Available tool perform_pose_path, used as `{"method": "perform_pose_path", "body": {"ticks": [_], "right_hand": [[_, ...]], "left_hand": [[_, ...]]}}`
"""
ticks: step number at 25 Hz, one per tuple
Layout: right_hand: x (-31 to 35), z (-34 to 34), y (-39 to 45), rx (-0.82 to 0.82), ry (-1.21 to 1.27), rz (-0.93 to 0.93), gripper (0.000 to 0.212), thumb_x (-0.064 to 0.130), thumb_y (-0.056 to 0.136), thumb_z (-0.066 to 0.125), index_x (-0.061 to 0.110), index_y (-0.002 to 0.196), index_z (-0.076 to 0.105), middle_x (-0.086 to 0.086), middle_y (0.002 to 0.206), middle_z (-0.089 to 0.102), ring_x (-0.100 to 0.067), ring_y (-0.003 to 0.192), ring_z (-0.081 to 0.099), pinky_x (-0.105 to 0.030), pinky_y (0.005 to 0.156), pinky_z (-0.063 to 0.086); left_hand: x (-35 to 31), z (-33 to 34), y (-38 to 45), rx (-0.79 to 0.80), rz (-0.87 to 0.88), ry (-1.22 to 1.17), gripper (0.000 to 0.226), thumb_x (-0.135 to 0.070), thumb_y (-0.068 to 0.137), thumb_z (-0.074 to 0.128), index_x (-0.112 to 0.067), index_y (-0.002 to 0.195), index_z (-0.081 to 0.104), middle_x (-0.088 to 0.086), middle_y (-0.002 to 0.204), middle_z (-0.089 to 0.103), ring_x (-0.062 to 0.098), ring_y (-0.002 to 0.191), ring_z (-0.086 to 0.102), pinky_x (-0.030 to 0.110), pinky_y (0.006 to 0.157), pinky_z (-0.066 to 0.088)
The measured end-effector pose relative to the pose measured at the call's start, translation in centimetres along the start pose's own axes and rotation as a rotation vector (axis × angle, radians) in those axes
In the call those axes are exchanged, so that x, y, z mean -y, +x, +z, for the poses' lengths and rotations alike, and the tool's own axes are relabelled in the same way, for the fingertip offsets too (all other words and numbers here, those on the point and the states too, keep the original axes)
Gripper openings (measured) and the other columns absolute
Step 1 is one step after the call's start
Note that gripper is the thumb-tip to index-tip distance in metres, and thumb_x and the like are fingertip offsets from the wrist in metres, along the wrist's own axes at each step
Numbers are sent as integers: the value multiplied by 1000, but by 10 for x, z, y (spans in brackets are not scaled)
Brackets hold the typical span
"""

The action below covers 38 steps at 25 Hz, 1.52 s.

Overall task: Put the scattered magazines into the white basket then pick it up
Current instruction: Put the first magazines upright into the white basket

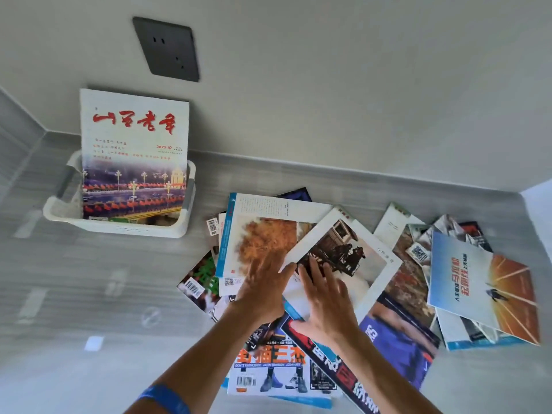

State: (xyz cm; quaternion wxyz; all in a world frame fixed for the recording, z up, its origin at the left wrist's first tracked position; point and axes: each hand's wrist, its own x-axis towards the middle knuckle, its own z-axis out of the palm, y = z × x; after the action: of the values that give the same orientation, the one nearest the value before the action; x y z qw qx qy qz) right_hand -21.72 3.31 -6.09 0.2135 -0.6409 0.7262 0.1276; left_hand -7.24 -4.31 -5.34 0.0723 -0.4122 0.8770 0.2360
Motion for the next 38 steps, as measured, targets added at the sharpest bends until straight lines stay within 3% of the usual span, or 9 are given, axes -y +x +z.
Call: {"method": "perform_pose_path", "body": {"ticks": [7,10,13,16,21,23,26,33,38], "right_hand": [[-21,-6,-21,11,310,-142,74,43,81,64,42,147,31,12,164,2,-16,150,1,-58,118,0],[-52,-15,-25,-306,718,247,57,30,85,67,26,138,45,-2,151,43,-20,118,52,-48,103,45],[-68,-17,-25,-283,1036,767,69,18,78,70,15,140,39,-9,136,51,-21,97,61,-39,77,56],[-79,-25,-19,-400,1434,849,53,12,79,70,10,129,50,-6,114,62,-25,86,65,-35,68,53],[-33,-58,-43,-512,1461,317,26,27,93,60,12,114,63,5,90,75,-15,69,69,-27,50,50],[6,-63,-46,-312,1481,49,33,32,101,47,15,125,62,9,106,74,-12,91,71,-28,75,59],[25,-61,-37,-163,1561,-24,29,8,100,45,10,114,70,1,110,74,-11,108,68,-34,101,52],[21,-69,-5,-242,1430,107,38,15,90,65,44,114,62,22,115,68,8,101,62,-12,75,44],[56,-99,28,9,1604,-23,31,18,84,71,27,114,70,6,111,76,-15,106,70,-25,78,55]], "left_hand": [[8,-4,-3,-30,-52,-159,57,-25,85,66,-27,138,46,-3,142,38,19,134,33,37,112,32],[-4,7,-6,-111,-76,-12,52,-21,91,62,-23,139,43,2,153,29,23,141,28,39,113,31],[-16,21,-7,-97,4,46,65,-6,89,58,-25,146,36,-1,162,18,21,148,15,39,118,23],[-19,21,-6,-112,-42,-25,57,-16,88,60,-29,142,43,-2,157,31,21,144,20,41,116,27],[-29,-27,1,19,-38,-955,51,-62,79,62,-26,115,65,2,121,68,15,117,61,46,103,47],[-27,-42,3,-1,-57,-1307,56,-60,74,71,-23,115,67,8,106,75,24,99,72,37,84,59],[-19,-51,-2,-169,-270,-1210,25,-35,85,71,-34,110,69,-10,94,77,14,89,73,31,79,59],[47,-82,-39,-316,-84,-1610,37,-2,89,60,-3,126,58,14,115,72,31,102,70,40,86,59],[121,-102,-104,-526,-188,-1691,45,-3,83,64,-9,127,57,12,116,72,28,94,72,33,70,62]]}}
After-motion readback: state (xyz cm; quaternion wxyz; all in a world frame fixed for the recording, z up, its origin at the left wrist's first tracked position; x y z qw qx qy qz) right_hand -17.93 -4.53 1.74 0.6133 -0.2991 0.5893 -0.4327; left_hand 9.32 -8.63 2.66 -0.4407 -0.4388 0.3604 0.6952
